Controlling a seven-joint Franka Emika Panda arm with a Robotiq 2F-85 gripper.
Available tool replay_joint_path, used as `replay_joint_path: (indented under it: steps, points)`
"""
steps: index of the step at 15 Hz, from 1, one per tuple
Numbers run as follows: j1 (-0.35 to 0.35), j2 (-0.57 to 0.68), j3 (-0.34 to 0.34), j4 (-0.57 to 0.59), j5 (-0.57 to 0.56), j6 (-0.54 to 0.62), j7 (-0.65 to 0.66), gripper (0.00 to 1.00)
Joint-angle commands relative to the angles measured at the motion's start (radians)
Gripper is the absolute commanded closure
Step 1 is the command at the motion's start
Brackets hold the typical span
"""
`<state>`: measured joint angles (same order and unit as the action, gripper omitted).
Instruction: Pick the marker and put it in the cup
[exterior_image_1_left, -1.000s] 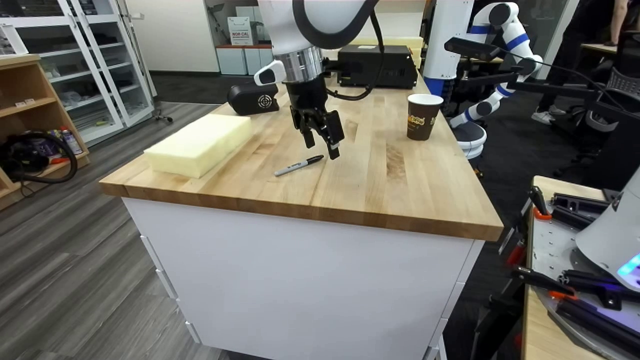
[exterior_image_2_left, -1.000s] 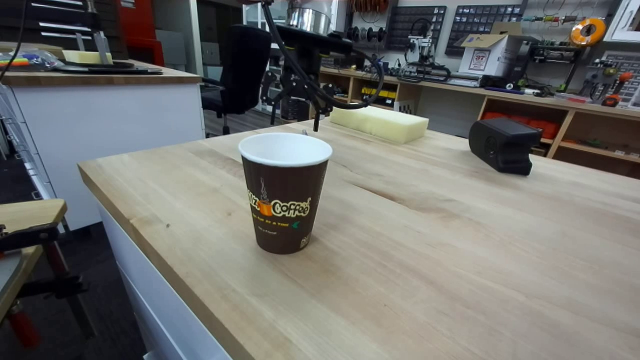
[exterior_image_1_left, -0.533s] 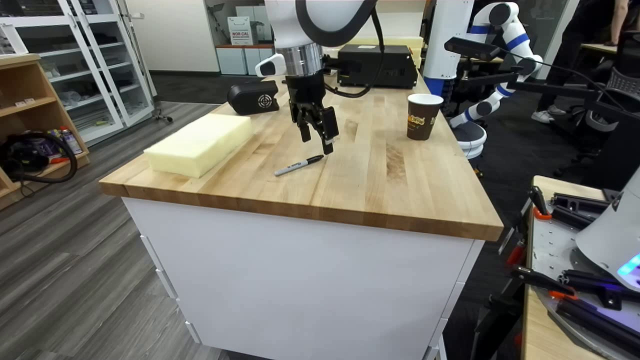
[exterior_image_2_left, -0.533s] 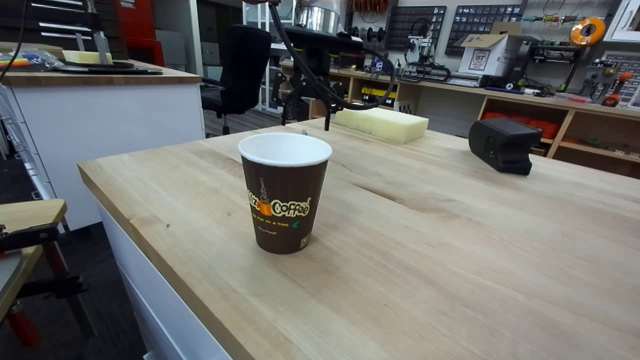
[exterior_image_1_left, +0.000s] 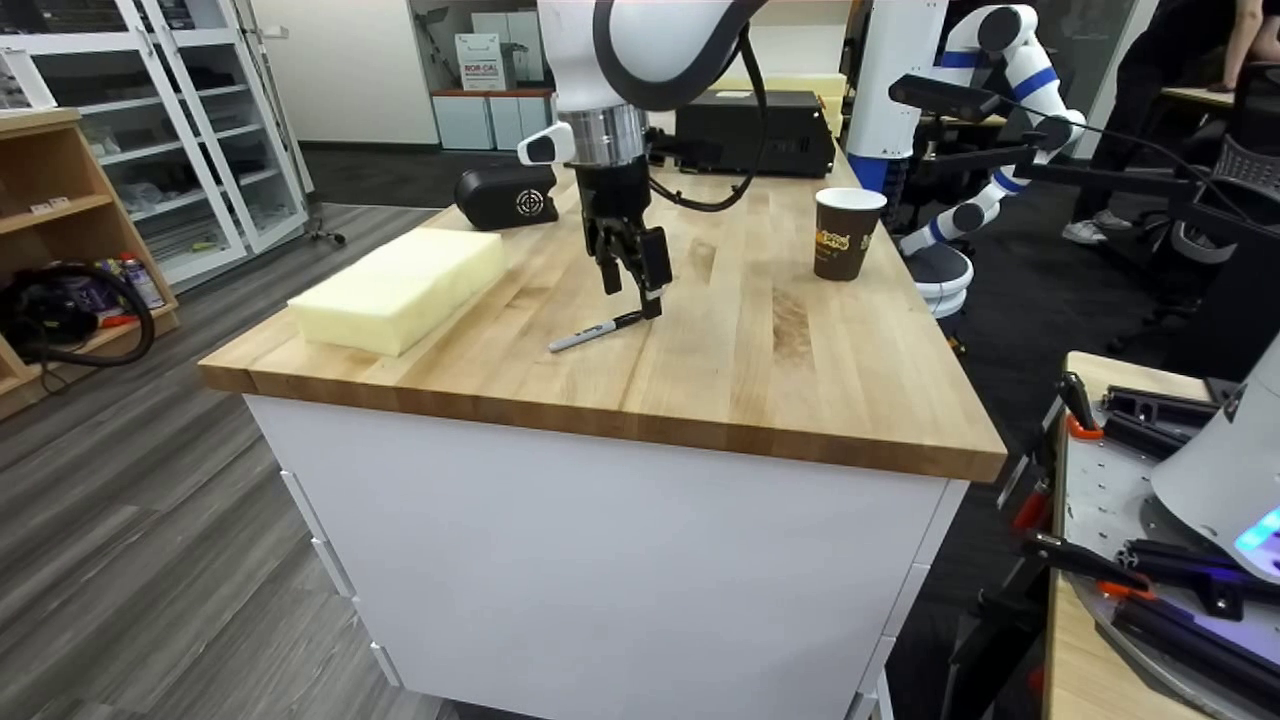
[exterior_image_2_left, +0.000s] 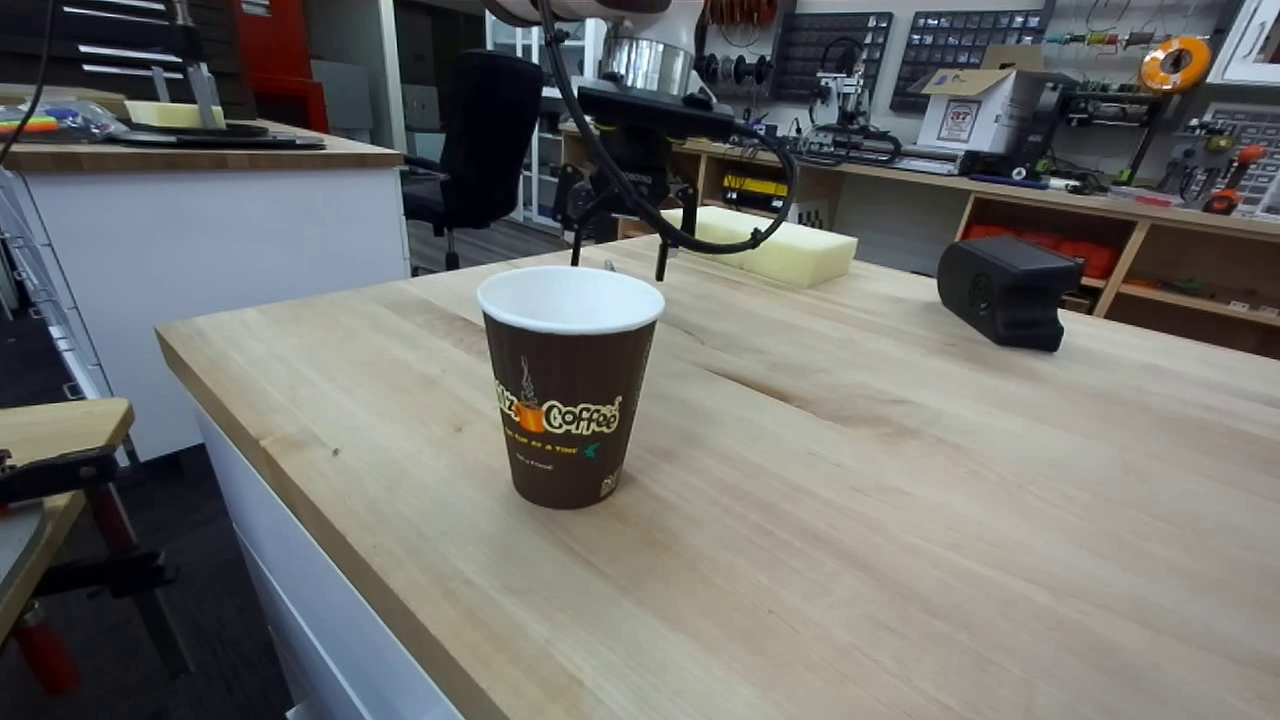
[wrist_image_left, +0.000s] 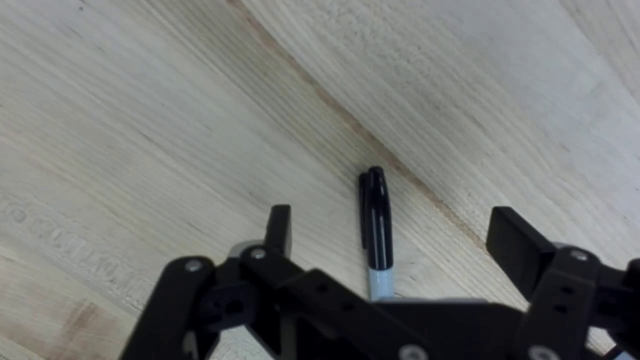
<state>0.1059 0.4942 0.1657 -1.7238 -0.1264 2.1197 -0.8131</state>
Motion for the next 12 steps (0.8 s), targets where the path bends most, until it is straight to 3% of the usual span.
replay_joint_path:
  steps: [1, 2, 3, 5, 7, 8, 9, 12]
  points:
    - [-0.024, 0.013, 0.02, 0.007, 0.044, 0.019, -0.017, 0.0]
    - [-0.025, 0.014, 0.02, 0.006, 0.051, 0.022, -0.019, 0.25]
    - [-0.025, 0.015, 0.02, 0.005, 0.056, 0.022, -0.019, 0.26]
    - [-0.024, 0.014, 0.018, 0.004, 0.059, 0.023, -0.016, 0.4]
    - [-0.026, 0.013, 0.016, 0.003, 0.061, 0.023, -0.017, 0.26]
    - [-0.026, 0.014, 0.016, 0.002, 0.06, 0.024, -0.017, 0.3]
    - [-0.027, 0.014, 0.016, 0.001, 0.061, 0.026, -0.02, 0.55]
    - [-0.028, 0.015, 0.016, 0.0, 0.06, 0.03, -0.02, 0.64]
